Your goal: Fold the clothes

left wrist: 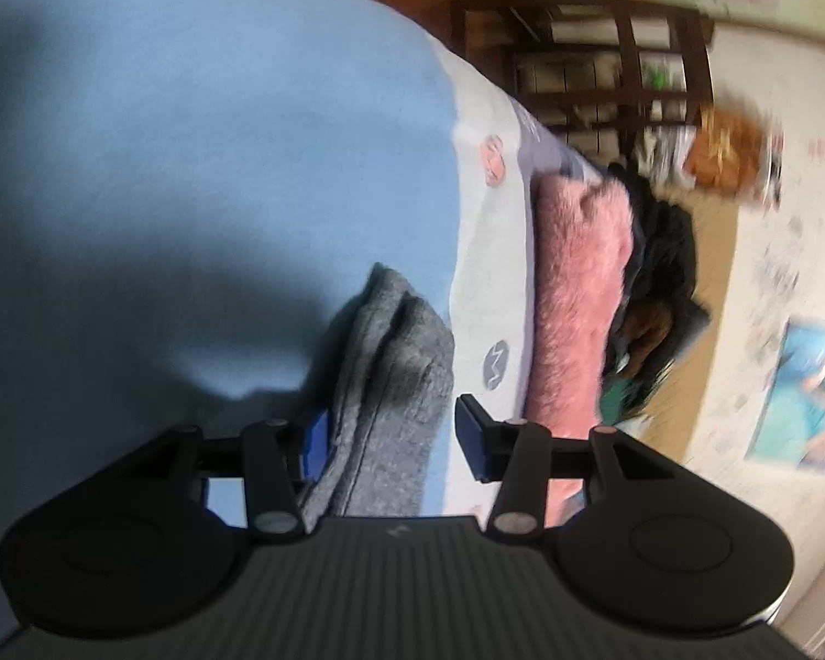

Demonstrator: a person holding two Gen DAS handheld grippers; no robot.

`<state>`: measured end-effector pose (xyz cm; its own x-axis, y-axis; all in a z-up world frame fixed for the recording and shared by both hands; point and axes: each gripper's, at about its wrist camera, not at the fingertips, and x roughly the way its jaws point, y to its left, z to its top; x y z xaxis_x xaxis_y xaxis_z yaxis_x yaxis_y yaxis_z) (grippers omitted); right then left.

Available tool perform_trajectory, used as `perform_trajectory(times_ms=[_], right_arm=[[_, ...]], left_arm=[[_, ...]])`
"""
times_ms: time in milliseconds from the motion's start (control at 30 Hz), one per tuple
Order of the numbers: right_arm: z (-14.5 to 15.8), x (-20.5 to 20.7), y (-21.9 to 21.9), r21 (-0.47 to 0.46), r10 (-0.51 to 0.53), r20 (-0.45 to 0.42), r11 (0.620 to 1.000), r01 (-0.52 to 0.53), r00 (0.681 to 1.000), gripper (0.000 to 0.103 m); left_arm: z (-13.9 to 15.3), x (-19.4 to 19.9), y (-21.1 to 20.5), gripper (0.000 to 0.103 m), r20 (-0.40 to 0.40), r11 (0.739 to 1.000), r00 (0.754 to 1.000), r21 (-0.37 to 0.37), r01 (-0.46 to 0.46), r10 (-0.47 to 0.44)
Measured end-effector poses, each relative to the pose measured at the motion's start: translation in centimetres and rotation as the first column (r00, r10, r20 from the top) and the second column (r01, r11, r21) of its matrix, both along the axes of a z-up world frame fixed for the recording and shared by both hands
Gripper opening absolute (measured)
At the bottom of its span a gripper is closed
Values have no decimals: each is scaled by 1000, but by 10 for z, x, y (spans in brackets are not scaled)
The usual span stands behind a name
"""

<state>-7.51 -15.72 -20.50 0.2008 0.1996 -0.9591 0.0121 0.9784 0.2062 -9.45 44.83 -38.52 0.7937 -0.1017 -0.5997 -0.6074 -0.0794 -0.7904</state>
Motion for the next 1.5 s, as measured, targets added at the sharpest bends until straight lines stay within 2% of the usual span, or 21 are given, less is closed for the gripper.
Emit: perform_trajectory(times_ms=[133, 200, 233, 267, 333, 433, 533, 633, 700, 800, 867, 967, 1100, 1200, 1233, 1300, 1333, 1367, 1400, 1433, 1500], right_arm=[[2, 2, 12, -5, 35, 6, 999, -35, 999, 61], [2, 2, 14, -15, 49, 7, 999, -49, 999, 61], [1, 2, 14, -21, 48, 3, 999, -48, 999, 61], [0, 1, 14, -26, 47, -1, 999, -47, 999, 61], [-2, 0, 10, -34, 38, -13, 999, -38, 999, 61], [-3, -3, 4, -46, 19, -27, 999, -20, 999, 61], [-2, -5, -2, -54, 4, -28, 999, -5, 1000, 61], [1, -5, -8, -58, -6, -18, 998, 5, 1000, 61], [1, -7, -13, -54, -16, -15, 998, 15, 1000, 61], [-3, -12, -21, -34, -54, -23, 998, 54, 998, 61], [-7, -22, -33, -2, -130, -33, 992, 130, 991, 62], [-16, -44, -61, 40, -307, -52, 950, 309, 950, 62], [-32, -77, -102, 85, -549, -82, 828, 554, 832, 62], [-43, -89, -117, 147, -619, -93, 767, 625, 780, 62], [-47, -93, -122, 179, -645, -98, 738, 651, 758, 63], [-59, -98, -133, 264, -717, -132, 641, 721, 685, 64], [-65, -98, -136, 274, -737, -145, 611, 742, 661, 62], [-71, -98, -138, 274, -751, -156, 591, 758, 642, 49], [-74, -96, -136, 272, -751, -163, 589, 761, 640, 37], [-72, -93, -134, 277, -746, -157, 595, 754, 647, 17], [-58, -88, -129, 273, -723, -110, 638, 720, 682, 12]], left_arm=[[14, 33, 4, 51, -108, 979, 982, 116, 167, -155], [26, 55, 1, 36, -202, 928, 945, 218, 301, -259], [33, 64, -2, 20, -257, 888, 917, 270, 371, -305], [37, 61, -3, 13, -235, 889, 922, 276, 366, -307], [44, 54, -3, 13, -190, 890, 932, 289, 353, -308], [54, 30, -5, 12, -134, 910, 960, 307, 277, -247], [71, 15, -15, 12, -172, 883, 958, 378, 279, -230], [102, -3, -19, 12, -90, 855, 973, 465, 229, -212], [115, -15, -20, 12, -58, 832, 972, 507, 225, -228], [90, -9, -7, 13, -162, 829, 957, 478, 290, -241], [63, 3, 2, 13, -223, 854, 946, 417, 312, -237], [47, 7, 0, 13, -282, 849, 930, 407, 338, -235], [41, 4, -2, 14, -295, 864, 930, 385, 326, -219], [38, 3, -2, 14, -314, 869, 925, 370, 329, -216], [38, 2, -1, 14, -314, 872, 925, 366, 324, -212], [39, 2, 0, 14, -322, 875, 924, 362, 322, -207], [39, 4, -1, 14, -330, 873, 921, 363, 326, -207], [40, 5, -2, 14, -337, 871, 918, 364, 330, -207], [41, 6, -3, 14, -344, 870, 916, 365, 333, -207], [42, 6, -4, 15, -350, 868, 914, 365, 336, -207], [47, 2, -6, 15, -362, 863, 909, 369, 345, -208]])
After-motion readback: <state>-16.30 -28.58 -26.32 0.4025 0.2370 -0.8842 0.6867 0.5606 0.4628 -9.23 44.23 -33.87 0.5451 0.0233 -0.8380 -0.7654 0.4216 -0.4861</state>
